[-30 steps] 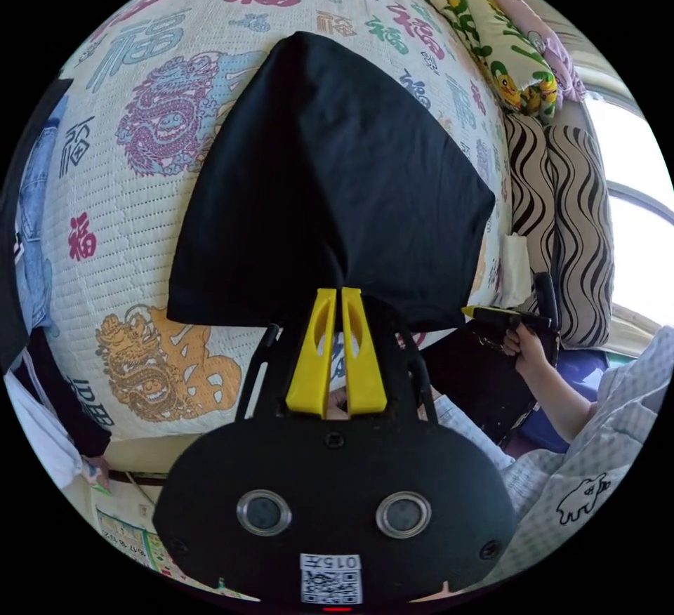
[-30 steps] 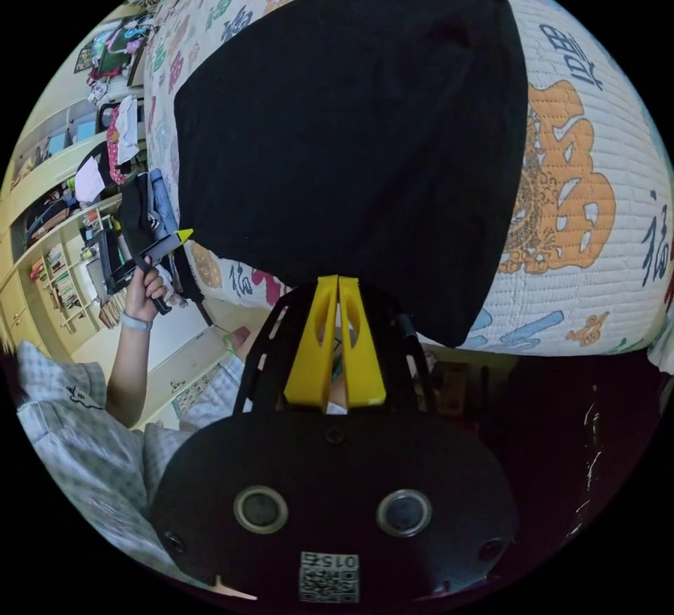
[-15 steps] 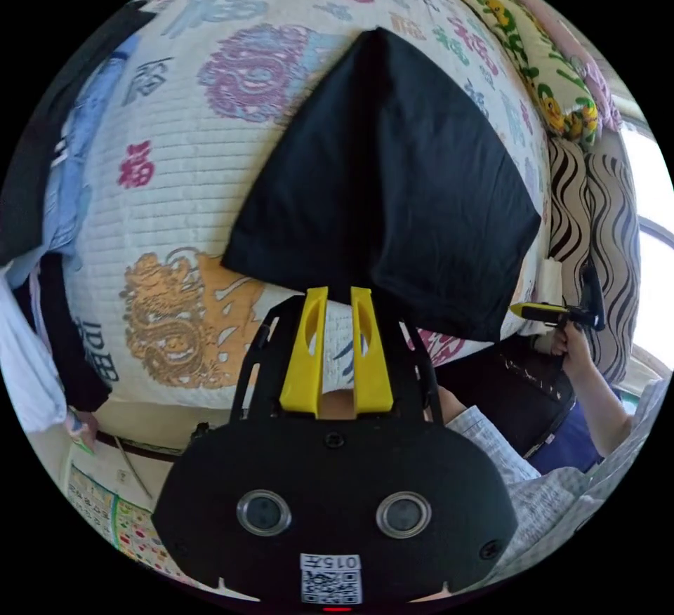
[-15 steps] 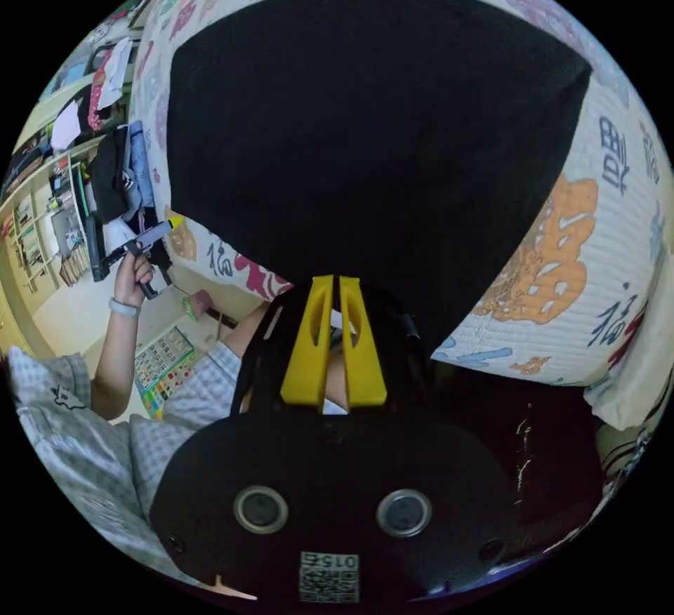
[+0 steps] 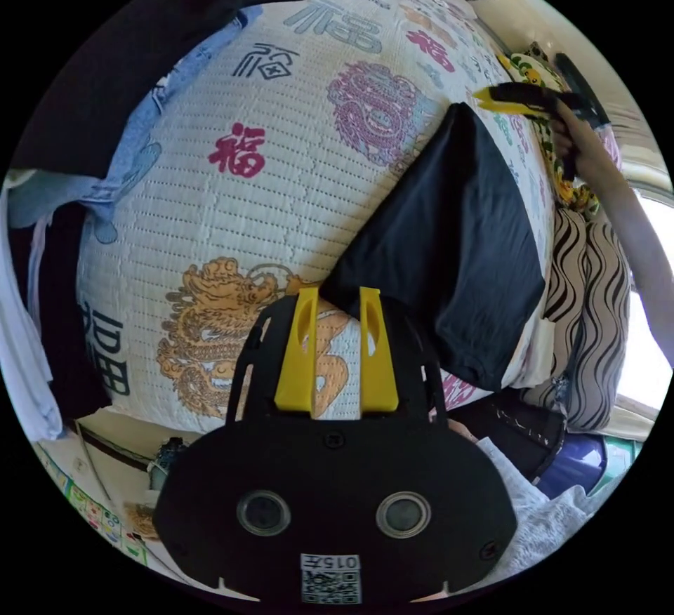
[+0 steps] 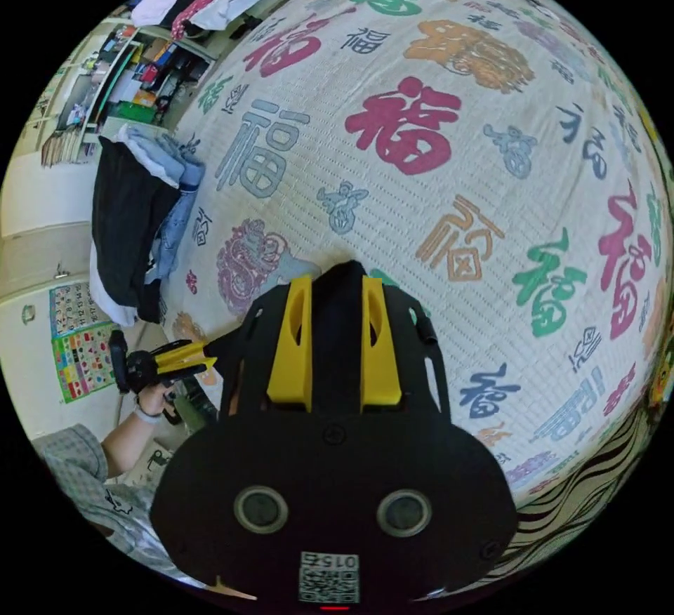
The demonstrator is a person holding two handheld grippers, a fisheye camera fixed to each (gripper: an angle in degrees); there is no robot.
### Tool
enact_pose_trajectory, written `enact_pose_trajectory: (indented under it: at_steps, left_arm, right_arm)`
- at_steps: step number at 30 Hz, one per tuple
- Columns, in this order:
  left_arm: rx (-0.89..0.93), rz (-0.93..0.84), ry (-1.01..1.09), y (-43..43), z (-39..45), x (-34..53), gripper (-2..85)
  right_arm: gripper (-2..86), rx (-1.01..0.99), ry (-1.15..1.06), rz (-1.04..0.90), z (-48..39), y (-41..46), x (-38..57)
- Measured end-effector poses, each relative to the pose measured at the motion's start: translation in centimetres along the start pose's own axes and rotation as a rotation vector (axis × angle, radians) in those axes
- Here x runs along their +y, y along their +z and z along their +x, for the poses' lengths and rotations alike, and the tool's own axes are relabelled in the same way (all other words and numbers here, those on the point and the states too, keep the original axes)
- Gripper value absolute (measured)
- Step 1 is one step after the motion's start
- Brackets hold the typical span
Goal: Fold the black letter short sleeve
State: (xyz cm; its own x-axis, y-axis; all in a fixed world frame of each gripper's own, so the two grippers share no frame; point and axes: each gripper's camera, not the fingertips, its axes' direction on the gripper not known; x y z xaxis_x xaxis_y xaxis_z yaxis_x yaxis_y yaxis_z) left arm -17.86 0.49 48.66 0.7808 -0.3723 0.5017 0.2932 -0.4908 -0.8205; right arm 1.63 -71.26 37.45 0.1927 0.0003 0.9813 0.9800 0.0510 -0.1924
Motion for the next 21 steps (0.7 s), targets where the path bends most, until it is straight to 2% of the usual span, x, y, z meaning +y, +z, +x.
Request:
enact_pose_trajectory:
  at_steps: [3,8,11,13,17,19,21]
  left_arm:
    - [-0.004,-0.014,0.018,1.0,-0.2,0.5,8.0]
    - [0.062,0.040,-0.032,1.9,-0.9,0.9,7.4]
    - [0.029,-0.020,0.027,3.3,-0.1,0.7,1.8]
    - [0.050,-0.035,0.066,3.5,0.5,1.1,0.6]
    - [0.124,0.114,0.133,0.8,3.4,4.6,-0.3]
    - [0.131,0.234,0.262,-1.4,6.9,7.3,-0.4]
    - [0.120,0.221,0.444,-2.2,12.7,10.3,-0.4]
  right_arm:
    - [9.5,0.128,-0.029,-0.145,-1.1,1.4,-2.4]
    - [5.4,0.092,-0.076,-0.231,-1.7,0.5,-3.4]
    - [3.8,0.075,-0.105,-0.252,-1.8,-0.6,-3.4]
    - [3.3,0.045,-0.129,-0.222,-1.7,-2.4,-2.6]
    - [2.7,-0.058,-0.174,-0.096,-0.9,-7.2,0.7]
    - [2.1,-0.143,-0.214,0.028,0.6,-11.3,5.0]
    - [1.5,-0.213,-0.257,0.117,2.1,-14.2,9.1]
